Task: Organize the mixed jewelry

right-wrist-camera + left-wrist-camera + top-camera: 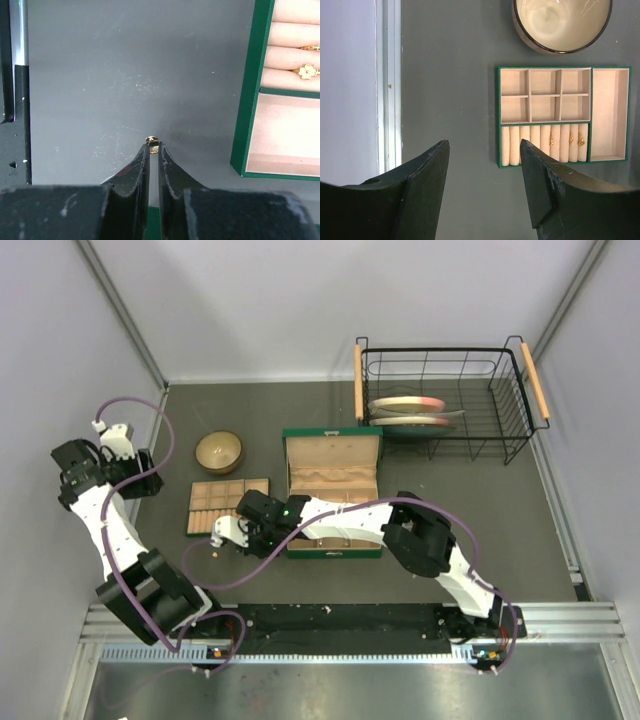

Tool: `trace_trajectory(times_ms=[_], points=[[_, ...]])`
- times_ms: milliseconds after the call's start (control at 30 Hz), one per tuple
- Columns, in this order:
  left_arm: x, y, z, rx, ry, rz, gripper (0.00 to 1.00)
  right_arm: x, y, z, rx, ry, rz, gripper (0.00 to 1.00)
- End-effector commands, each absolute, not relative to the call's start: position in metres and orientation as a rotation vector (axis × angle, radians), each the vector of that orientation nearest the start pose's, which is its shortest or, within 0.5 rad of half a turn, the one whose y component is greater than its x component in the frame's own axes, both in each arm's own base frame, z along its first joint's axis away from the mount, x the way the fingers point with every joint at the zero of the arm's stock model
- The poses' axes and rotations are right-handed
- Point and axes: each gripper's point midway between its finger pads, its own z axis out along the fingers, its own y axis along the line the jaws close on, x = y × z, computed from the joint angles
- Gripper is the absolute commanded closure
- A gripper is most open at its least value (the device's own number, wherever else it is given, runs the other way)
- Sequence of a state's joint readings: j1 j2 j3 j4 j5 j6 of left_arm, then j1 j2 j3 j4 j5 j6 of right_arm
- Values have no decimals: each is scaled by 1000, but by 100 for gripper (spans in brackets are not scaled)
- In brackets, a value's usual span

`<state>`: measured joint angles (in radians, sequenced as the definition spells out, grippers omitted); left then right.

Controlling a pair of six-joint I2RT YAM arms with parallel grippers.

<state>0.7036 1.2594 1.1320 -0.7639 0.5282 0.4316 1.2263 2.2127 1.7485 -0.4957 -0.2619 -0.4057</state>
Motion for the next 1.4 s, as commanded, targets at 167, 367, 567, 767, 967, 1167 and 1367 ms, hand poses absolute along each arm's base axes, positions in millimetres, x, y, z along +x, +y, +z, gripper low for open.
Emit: trace_trajectory(times_ms=[167, 367, 567, 767, 967, 1167, 1367], points=[[293, 150, 212, -47, 2232, -61, 36, 148, 527, 37, -1960, 1678, 635, 93], [292, 148, 211, -41, 2233, -69, 36, 149, 525, 28, -1968, 1690, 615, 93], [292, 145, 212, -25, 2229, -88, 36, 151, 524, 27, -1964, 1694, 601, 92], [292, 141, 212, 3, 2229, -108, 36, 153, 522, 26, -1952, 1710, 581, 82], [291, 134, 215, 44, 2222, -134, 36, 156, 523, 36, -1932, 1701, 567, 65], [291, 120, 224, 133, 2185, -204, 36, 162, 527, 67, -1879, 1667, 567, 64], [287, 89, 233, 273, 2108, -357, 36, 168, 521, 117, -1792, 1654, 584, 62]])
